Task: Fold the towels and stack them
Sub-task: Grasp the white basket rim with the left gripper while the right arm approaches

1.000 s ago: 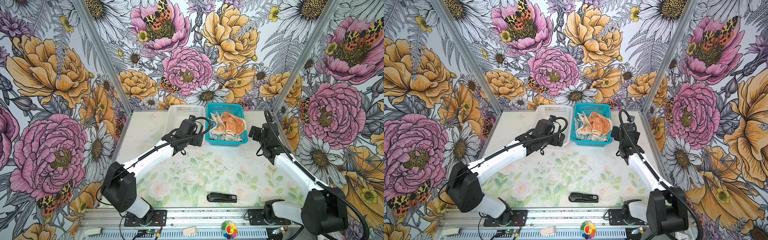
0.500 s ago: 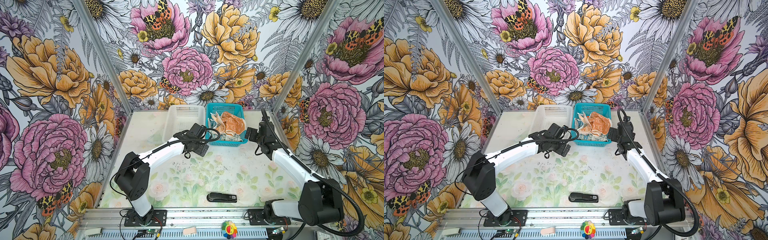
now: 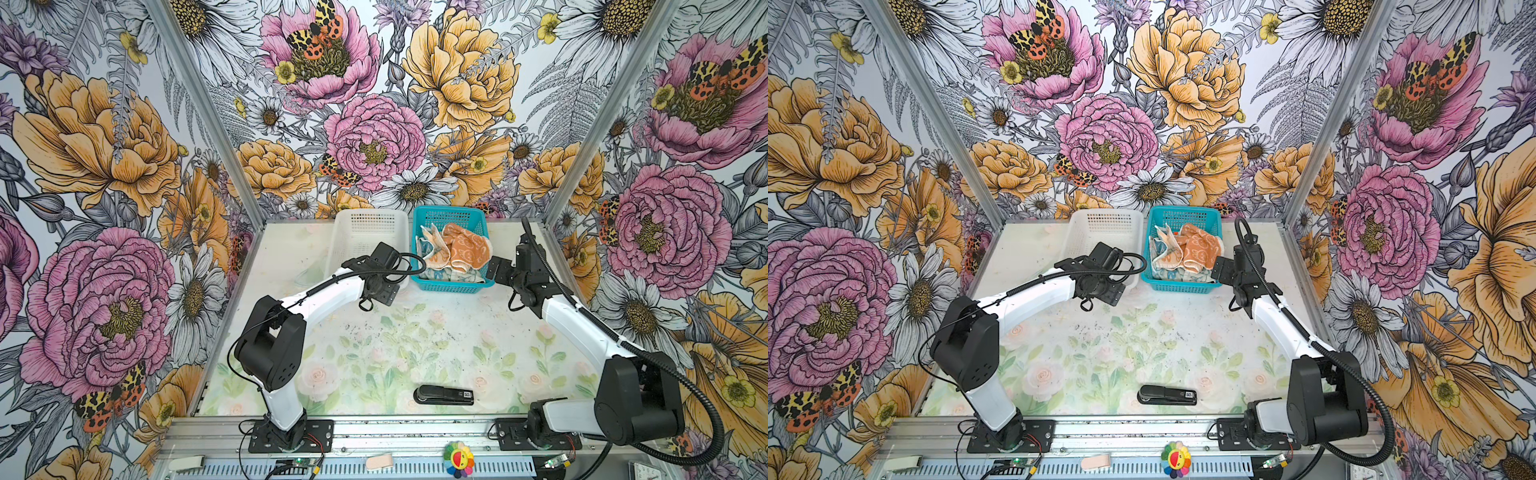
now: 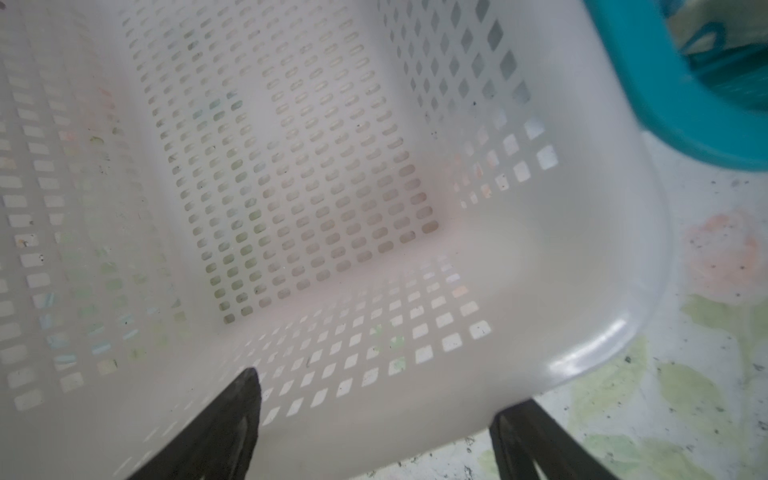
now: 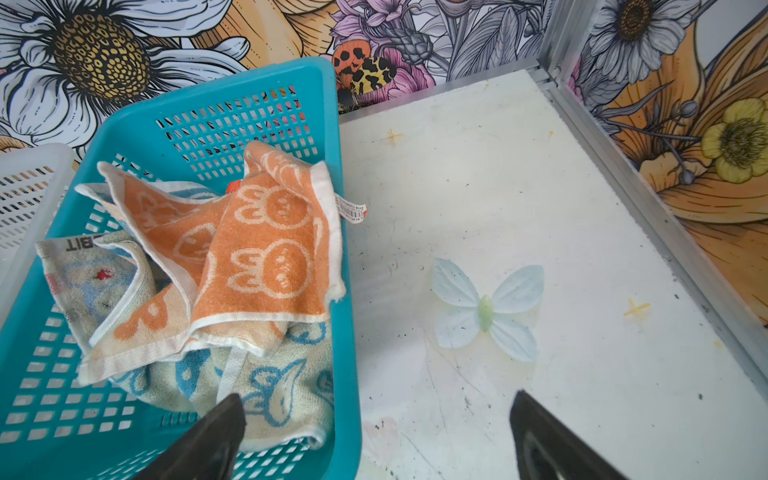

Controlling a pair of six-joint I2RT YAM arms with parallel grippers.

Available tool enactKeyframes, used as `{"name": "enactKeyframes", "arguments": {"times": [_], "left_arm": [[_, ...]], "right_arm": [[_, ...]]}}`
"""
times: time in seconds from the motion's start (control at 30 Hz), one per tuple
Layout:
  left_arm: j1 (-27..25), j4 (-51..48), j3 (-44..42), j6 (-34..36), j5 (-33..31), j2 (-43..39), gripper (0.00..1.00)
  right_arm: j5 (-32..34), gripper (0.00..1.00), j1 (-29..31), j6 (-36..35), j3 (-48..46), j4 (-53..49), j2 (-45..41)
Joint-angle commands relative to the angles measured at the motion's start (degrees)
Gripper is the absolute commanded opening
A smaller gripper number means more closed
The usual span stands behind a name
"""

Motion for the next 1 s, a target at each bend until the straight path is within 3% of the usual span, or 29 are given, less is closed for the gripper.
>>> {"name": "enactKeyframes", "arguments": {"times": [0.0, 0.33, 0.6, 0.83, 0.97], "left_arm": [[1.5, -0.9, 1.1, -2.1, -1.5, 0.9, 0.79], [3.2, -0.8, 3.1, -6.4, -0.8, 3.1, 0.54], [7.4, -0.8, 5.8, -8.1, 0.7, 5.0, 0.51], [12.2, -0.7, 12.0, -10.8, 6.8, 9.6, 0.37], [13.1, -0.7, 16.4, -12.8, 8.4, 12.7, 0.36]], "right_arm": [[-1.6, 0.99, 0.3, 0.9, 1.6, -0.1, -1.0], [-2.3, 0.99, 1.7, 0.5, 1.4, -0.2, -1.5], [-3.3, 0.99, 2.3, 1.0, 1.8, -0.8, -2.6], [-3.6, 0.99, 3.1, 1.3, 2.0, -0.7, -1.6], [-3.6, 0.99, 3.3, 1.5, 1.8, -0.8, -1.7]]}}
